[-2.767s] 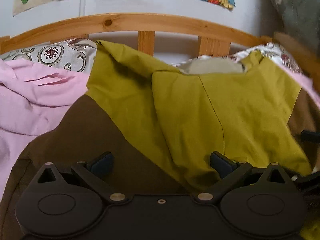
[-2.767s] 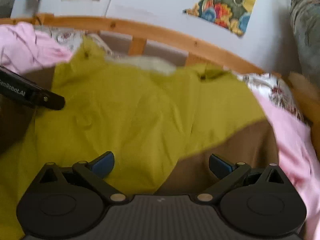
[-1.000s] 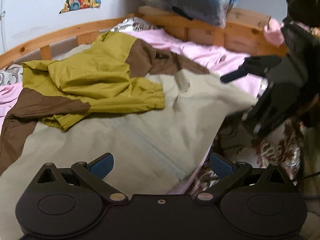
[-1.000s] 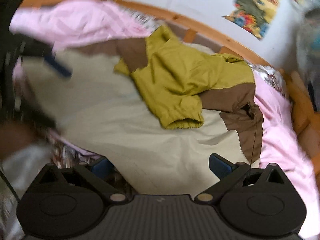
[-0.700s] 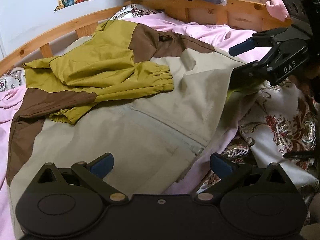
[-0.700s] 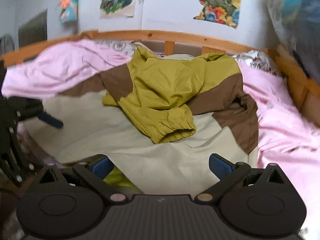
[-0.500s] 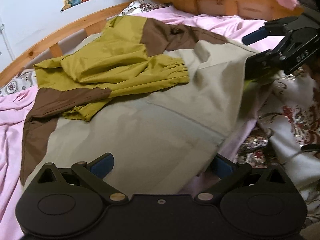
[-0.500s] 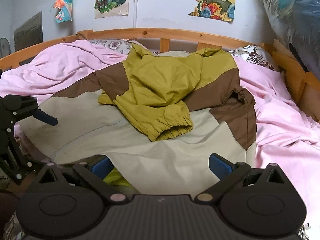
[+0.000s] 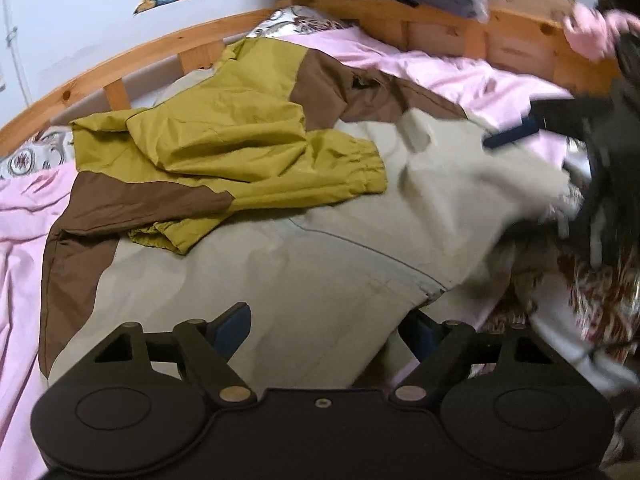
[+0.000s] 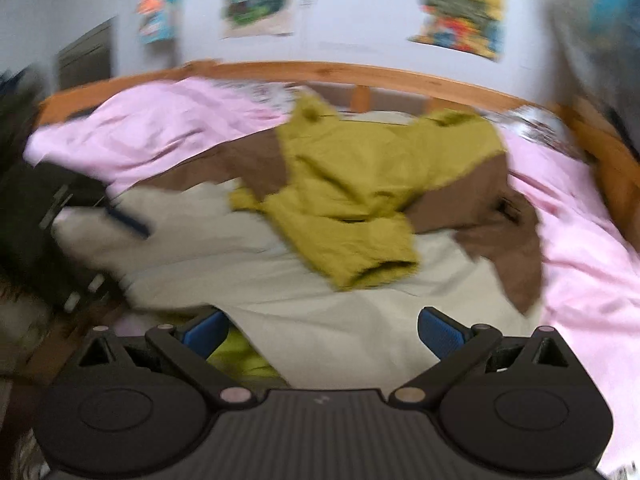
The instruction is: Fold large clothes
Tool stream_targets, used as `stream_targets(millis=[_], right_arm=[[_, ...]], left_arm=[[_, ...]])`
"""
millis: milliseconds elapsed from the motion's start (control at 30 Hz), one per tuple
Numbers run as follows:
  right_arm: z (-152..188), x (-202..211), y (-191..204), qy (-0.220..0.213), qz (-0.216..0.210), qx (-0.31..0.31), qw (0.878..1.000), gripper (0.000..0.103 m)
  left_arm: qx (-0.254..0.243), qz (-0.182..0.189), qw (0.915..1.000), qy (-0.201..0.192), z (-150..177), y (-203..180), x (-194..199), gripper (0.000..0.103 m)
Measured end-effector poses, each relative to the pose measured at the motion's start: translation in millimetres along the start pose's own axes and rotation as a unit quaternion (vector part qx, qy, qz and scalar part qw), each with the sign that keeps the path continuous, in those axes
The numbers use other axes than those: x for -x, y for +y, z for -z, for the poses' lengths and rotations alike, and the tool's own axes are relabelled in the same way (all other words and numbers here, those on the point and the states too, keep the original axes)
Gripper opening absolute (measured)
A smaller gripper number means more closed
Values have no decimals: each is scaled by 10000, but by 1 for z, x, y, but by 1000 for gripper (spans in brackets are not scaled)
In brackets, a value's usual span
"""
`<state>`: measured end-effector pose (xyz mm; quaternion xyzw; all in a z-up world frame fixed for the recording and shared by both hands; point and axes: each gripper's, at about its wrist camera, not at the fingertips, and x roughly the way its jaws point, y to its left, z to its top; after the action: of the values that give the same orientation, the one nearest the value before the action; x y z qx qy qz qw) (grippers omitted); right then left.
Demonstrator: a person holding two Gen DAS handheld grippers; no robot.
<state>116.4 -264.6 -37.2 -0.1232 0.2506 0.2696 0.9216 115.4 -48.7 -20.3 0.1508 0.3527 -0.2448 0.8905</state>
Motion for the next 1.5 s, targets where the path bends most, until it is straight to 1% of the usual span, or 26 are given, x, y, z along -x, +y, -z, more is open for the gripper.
stream_targets(millis=[133,200,300,400,500,567,600,667,733,767,800,833,900,1000,1067,1100,1167,1267,1333,1500], right_arm=[[4,-18,34,332,76,838,9959,103],[7,-29,46,551,194,1094,9923,103],[11,-39,53,804,351,1299,9876,102],[14,-38,55,869,421,1390,9856,102],[16,-39,55,941,637,1558,9812,102],[16,-39,54,870,914,1634,9784,102],[14,-36,52,752,1048,1626,9782,101],[9,-28,45,473,1173,1396,9821,96],[3,-21,35,221,1242,1002,9869,92],[0,-18,29,118,1250,828,9886,89],[-2,-15,23,51,1236,683,9900,89],[-3,-13,18,29,1127,550,9921,89],[-3,-11,15,127,937,455,9945,89],[1,-16,23,377,884,817,9920,91],[6,-22,35,567,754,1099,9895,92],[8,-25,40,705,651,1259,9874,92],[14,-31,51,887,576,1550,9822,92],[18,-33,60,973,623,1797,9769,92],[20,-32,59,1008,646,1775,9768,93],[24,-34,57,1153,923,1865,9713,97]], left_arm=[[304,104,9995,-18,-8,12,0,83],[387,136,9992,-11,-10,14,-1,83],[391,137,9991,-29,-9,14,0,83],[389,140,9991,-9,-7,13,0,83],[420,175,9990,0,-5,14,1,83],[402,225,9989,-13,-4,14,3,83],[382,253,9989,-29,-3,13,3,83],[320,324,9989,-81,-2,11,5,83],[247,455,9985,-154,-1,7,9,83],[195,495,9984,-176,-1,6,9,83],[121,491,9986,-185,-2,3,9,84],[54,442,9988,-182,-1,0,9,84],[-36,336,9993,-167,-1,-3,7,84],[67,284,9994,-192,-4,1,5,84],[173,239,9993,-212,-8,5,5,84],[217,199,9993,-221,-10,7,4,84],[277,187,9991,-254,-14,12,4,84],[339,168,9988,-302,-18,14,5,84],[334,159,9989,-305,-20,14,6,84],[264,140,9992,-271,-19,13,6,84]])
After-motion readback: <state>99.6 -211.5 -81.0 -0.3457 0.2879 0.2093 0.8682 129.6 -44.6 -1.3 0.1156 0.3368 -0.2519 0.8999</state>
